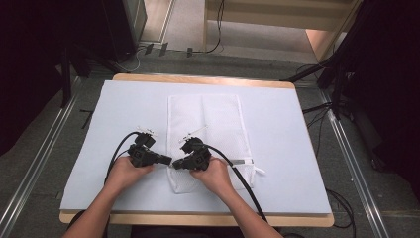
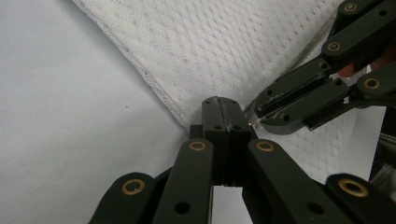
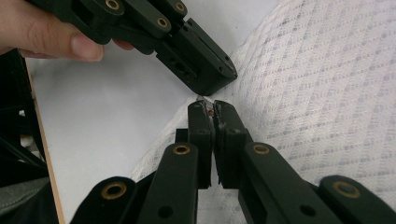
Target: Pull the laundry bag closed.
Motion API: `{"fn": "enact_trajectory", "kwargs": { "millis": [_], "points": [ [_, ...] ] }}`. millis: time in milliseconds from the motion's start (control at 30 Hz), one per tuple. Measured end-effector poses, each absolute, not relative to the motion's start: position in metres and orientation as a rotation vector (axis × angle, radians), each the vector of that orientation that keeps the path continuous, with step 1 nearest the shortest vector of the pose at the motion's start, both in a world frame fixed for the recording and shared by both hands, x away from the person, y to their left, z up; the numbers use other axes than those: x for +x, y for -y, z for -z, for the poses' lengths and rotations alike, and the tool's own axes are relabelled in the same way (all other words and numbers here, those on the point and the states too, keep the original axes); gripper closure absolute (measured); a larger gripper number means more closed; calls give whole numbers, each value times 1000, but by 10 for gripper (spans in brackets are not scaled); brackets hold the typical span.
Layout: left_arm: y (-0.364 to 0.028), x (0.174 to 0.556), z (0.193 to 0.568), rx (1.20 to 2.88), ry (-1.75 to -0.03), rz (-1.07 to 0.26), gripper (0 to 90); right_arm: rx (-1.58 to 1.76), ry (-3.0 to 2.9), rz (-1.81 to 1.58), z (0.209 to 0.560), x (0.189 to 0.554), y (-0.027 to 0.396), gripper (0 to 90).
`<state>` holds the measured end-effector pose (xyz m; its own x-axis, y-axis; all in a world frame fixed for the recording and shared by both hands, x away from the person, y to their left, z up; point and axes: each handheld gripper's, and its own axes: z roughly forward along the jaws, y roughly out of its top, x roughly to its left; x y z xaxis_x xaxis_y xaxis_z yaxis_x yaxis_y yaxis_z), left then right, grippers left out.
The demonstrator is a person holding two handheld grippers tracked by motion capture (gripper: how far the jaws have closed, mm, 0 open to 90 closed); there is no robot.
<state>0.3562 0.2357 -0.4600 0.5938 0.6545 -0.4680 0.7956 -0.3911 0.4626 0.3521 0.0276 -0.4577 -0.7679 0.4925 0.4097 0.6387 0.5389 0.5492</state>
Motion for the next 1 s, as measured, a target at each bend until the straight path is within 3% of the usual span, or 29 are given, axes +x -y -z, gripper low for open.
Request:
{"fn": "enact_trajectory", "kwargs": {
  "millis": [1000],
  "points": [
    [-238,357,461,2163,-1118,276,900,-1012,2553,1040,456,355,2,885]
  ]
}}
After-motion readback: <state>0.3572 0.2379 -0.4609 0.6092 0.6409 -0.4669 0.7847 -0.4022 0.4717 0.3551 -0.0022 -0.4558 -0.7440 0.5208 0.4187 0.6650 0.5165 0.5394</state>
